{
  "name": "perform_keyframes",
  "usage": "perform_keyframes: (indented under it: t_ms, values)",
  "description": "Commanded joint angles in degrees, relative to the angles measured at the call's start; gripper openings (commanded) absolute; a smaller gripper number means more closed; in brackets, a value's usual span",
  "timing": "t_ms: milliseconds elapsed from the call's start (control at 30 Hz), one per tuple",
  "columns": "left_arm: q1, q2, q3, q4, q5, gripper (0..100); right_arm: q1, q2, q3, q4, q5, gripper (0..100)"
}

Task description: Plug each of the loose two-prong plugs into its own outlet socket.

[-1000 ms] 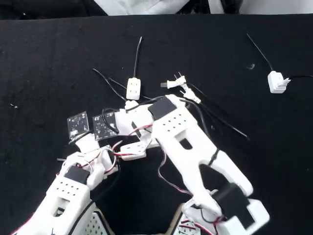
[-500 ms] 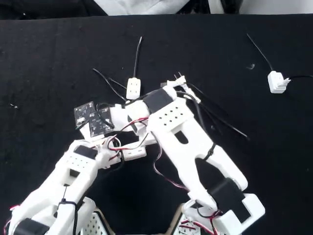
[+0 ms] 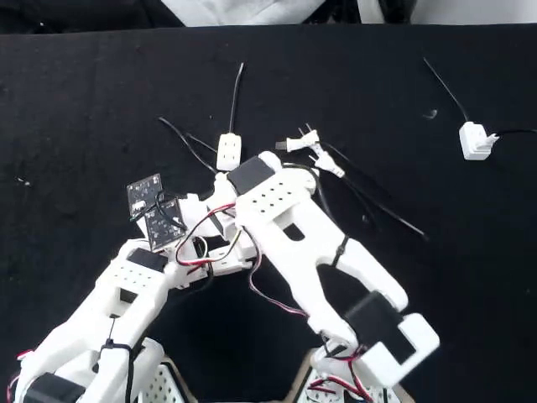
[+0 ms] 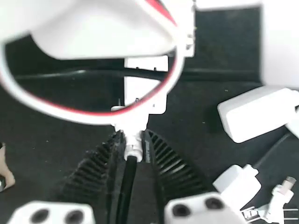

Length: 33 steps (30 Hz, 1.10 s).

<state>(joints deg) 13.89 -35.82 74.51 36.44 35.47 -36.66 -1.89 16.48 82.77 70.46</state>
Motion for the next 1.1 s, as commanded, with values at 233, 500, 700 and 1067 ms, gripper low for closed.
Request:
perform_keyframes:
  t_ms: [233,500,700,1067]
  values:
    - [-0.40,0.79,-0.48,1.14,0.44,3,1.41,0.13,-5.05,-0.62,0.62,1.1]
    - [-0.40,0.79,-0.48,1.14,0.44,3,1.41,-0.04,-7.43,-0.09,0.62,1.1]
    - [-0.40,0.79,-0.48,1.23,0.44,3,1.49,1.89,-7.34,-0.53,0.62,1.1]
    - [-0.40,0.79,-0.40,1.23,0.44,3,4.40,4.35,-7.43,-0.53,2.64,1.1]
